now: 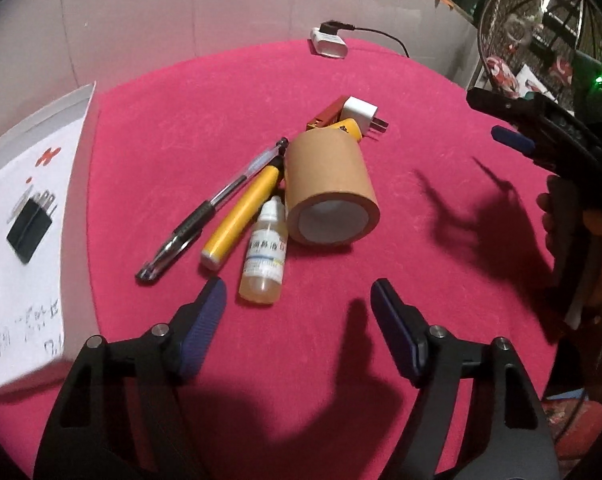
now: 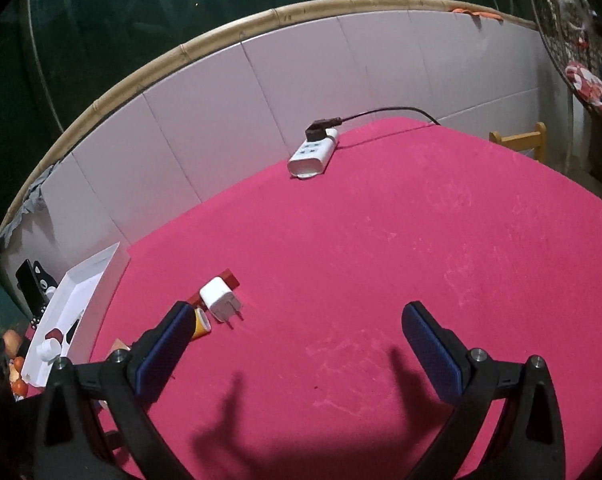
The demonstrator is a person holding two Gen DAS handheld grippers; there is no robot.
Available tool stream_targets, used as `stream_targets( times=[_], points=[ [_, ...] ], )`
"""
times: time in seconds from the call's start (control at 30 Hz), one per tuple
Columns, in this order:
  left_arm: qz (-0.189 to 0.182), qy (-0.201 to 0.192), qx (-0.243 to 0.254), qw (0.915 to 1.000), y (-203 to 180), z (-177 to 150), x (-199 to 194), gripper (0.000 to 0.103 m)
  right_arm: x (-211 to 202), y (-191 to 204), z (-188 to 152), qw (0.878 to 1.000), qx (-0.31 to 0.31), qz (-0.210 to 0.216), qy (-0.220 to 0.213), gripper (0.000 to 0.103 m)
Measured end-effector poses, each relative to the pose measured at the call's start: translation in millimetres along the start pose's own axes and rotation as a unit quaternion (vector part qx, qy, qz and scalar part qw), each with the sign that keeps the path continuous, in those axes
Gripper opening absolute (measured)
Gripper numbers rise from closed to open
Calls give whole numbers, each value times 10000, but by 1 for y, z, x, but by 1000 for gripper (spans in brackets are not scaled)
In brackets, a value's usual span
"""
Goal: Organize rigid objects
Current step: 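Grasp the eye-drop bottle with left gripper while right gripper grasps the white charger, then carry eye-drop bottle and white charger toward the white tray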
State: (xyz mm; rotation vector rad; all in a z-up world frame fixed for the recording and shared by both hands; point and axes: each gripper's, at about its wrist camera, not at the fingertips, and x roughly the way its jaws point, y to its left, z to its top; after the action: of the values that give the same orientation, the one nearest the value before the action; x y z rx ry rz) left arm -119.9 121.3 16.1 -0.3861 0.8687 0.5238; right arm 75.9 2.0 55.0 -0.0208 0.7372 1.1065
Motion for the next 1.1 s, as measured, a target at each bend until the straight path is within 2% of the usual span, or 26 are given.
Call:
stream_targets(
  times=[0.27,0.3,0.33,0.4,0.47,0.57,0.73,0.83,1.0,1.07,1.1],
  points=[
    [156,-79,94,9998,5,14,16,74,11,-1,2,9992,-52,290,272,103],
    [200,-130,100,9997,6,13,16,59,13,1,2,9990,-142,301,308,103],
    [315,-186,129,9992,6,12,16,53,17,2,3,9987,-200,315,346,103],
    [404,-292,131,9987,10,7,13,31,21,4,3,9980,-322,343,427,103],
    [408,-360,-3,9985,17,5,12,24,28,9,3,9968,-517,298,531,103],
    [409,-416,-91,9983,19,3,11,21,38,21,4,9933,-932,142,664,103],
    [398,-421,-121,9983,19,3,11,21,58,35,8,9883,-1212,211,901,102],
    [418,-423,-137,9981,18,2,11,21,65,48,14,9864,-1320,360,906,88],
    [398,-431,-174,9981,20,2,9,21,90,67,17,9810,-1465,527,1162,69],
    [392,-431,-172,9982,20,2,9,21,101,72,16,9784,-1493,560,1319,53],
    [404,-430,-163,9981,20,2,9,21,105,73,14,9769,-1522,561,1393,49]
  ],
)
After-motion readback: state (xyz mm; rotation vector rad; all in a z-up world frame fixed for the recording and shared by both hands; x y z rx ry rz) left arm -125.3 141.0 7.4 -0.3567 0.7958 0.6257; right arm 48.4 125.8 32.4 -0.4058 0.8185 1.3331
